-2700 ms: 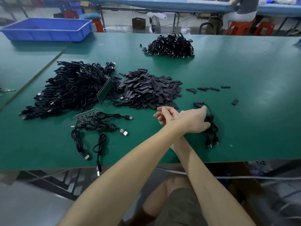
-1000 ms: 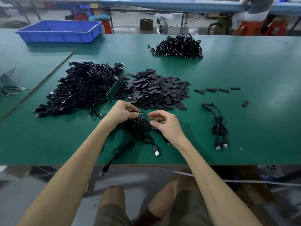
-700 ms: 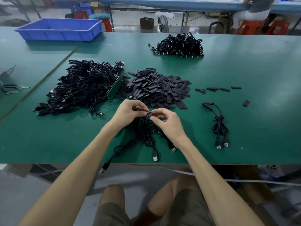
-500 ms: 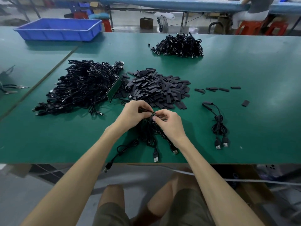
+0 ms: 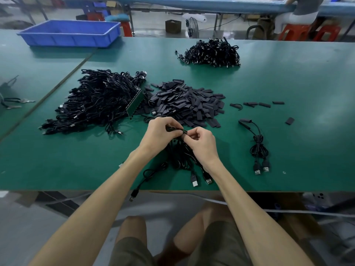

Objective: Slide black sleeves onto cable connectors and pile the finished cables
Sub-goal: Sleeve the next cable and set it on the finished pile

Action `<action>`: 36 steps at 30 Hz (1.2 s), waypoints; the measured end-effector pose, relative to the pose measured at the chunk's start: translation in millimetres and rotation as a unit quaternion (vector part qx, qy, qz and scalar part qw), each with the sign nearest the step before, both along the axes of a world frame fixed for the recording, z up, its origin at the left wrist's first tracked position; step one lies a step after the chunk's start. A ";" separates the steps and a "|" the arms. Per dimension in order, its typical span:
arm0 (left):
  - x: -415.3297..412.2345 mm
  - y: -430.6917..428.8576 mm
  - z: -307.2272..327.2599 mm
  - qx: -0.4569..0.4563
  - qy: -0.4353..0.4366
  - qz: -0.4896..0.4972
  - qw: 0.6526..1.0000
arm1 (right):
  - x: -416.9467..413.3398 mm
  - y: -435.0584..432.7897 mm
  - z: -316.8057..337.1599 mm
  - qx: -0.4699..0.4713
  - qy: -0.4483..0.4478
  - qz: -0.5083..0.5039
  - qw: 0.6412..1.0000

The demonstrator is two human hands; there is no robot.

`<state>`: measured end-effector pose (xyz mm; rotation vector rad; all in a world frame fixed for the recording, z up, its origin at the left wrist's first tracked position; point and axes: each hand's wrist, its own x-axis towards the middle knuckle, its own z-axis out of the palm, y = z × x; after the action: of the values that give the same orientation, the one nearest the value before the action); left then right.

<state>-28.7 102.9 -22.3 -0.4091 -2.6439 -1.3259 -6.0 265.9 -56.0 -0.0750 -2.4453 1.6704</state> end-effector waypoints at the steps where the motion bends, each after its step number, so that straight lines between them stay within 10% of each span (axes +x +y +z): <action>1: -0.5 0.6 0.1 0.006 -0.004 0.003 1.000 | 0.3 -0.2 0.5 -0.005 0.000 -0.001 1.000; 29: -4.6 -35.8 -3.5 0.029 -0.020 0.111 0.993 | 5.2 0.4 2.9 -0.105 0.014 -0.018 0.994; 36: 0.2 -33.0 -5.2 -0.103 0.052 0.045 0.992 | 9.2 0.2 6.1 -0.162 0.023 0.009 0.986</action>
<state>-28.5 69.9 -27.5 -0.3702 -2.6856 -0.9818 3.2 266.1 -49.9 -0.0572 -2.1260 2.0383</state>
